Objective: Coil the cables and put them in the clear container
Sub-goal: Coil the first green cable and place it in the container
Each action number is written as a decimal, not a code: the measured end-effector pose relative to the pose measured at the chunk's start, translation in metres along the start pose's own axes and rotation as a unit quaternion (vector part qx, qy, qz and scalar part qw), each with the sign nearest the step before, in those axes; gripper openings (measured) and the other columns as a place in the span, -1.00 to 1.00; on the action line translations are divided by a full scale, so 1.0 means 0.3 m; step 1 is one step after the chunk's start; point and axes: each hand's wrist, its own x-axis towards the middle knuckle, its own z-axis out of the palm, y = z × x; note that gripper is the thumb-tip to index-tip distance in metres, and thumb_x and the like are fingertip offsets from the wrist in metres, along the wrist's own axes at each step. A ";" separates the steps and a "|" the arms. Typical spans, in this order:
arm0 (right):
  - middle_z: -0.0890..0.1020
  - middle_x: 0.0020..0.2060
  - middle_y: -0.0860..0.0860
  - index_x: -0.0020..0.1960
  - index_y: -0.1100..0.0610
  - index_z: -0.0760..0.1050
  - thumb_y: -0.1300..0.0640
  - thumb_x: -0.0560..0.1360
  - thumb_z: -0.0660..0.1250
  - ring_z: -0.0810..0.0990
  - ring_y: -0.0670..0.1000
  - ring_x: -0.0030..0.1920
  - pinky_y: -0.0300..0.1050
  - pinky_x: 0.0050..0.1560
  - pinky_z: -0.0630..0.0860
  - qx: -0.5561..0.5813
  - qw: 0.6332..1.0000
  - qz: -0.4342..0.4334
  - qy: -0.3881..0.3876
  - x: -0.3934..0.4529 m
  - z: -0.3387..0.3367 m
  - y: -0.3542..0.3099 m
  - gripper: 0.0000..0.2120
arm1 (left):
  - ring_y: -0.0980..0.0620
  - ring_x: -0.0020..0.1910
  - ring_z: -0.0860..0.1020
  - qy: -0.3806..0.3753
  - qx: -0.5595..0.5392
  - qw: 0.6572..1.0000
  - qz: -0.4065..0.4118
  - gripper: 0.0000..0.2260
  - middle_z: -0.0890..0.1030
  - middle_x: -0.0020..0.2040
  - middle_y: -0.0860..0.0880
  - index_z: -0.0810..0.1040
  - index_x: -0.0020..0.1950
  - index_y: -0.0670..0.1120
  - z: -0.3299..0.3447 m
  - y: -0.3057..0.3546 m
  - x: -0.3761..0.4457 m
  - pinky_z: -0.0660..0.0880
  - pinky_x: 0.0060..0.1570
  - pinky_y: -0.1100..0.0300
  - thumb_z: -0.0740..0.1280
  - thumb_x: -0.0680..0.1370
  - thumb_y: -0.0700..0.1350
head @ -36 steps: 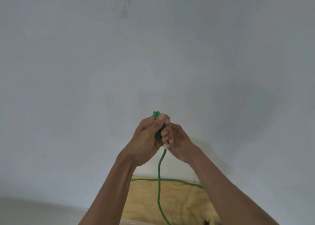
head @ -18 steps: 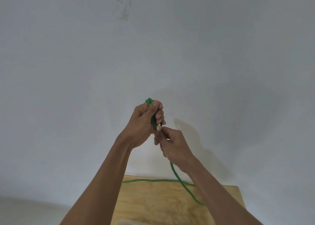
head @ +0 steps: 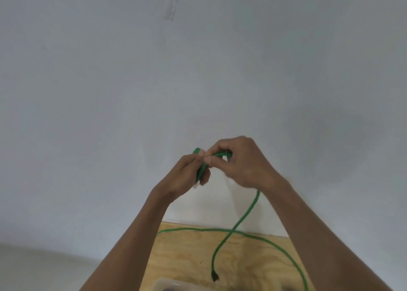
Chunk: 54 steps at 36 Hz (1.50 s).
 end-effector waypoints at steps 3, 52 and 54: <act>0.72 -0.23 -0.15 -0.14 0.04 0.71 0.03 0.37 0.57 0.65 -0.23 -0.20 -0.27 -0.08 0.55 0.067 0.998 0.002 -0.020 0.047 -0.042 0.023 -0.87 | -0.08 -0.33 0.45 -0.048 -0.091 0.993 -0.051 -0.40 0.50 -0.39 -0.13 0.51 -0.12 -0.18 0.040 0.005 -0.033 0.41 -0.16 0.01 -0.09 0.67 0.25; 0.71 -0.25 -0.17 -0.04 0.01 0.71 0.06 0.47 0.46 0.60 -0.22 -0.30 -0.37 -0.23 0.49 0.105 0.988 0.105 0.040 -0.122 0.163 0.047 -0.91 | 0.03 -0.33 0.50 0.104 -0.019 0.994 0.027 -0.65 0.55 -0.30 -0.06 0.58 0.03 -0.20 0.001 -0.014 0.044 0.44 -0.25 0.15 0.13 0.69 0.03; 0.72 -0.14 -0.22 0.03 -0.05 0.68 0.02 0.48 0.44 0.63 -0.26 -0.15 -0.27 -0.05 0.55 0.039 0.997 0.063 0.007 -0.099 0.127 0.049 -0.86 | 0.07 -0.36 0.47 0.077 -0.024 0.997 0.010 -0.59 0.55 -0.30 -0.07 0.58 -0.01 -0.19 0.007 -0.035 0.024 0.38 -0.30 0.18 0.08 0.70 0.06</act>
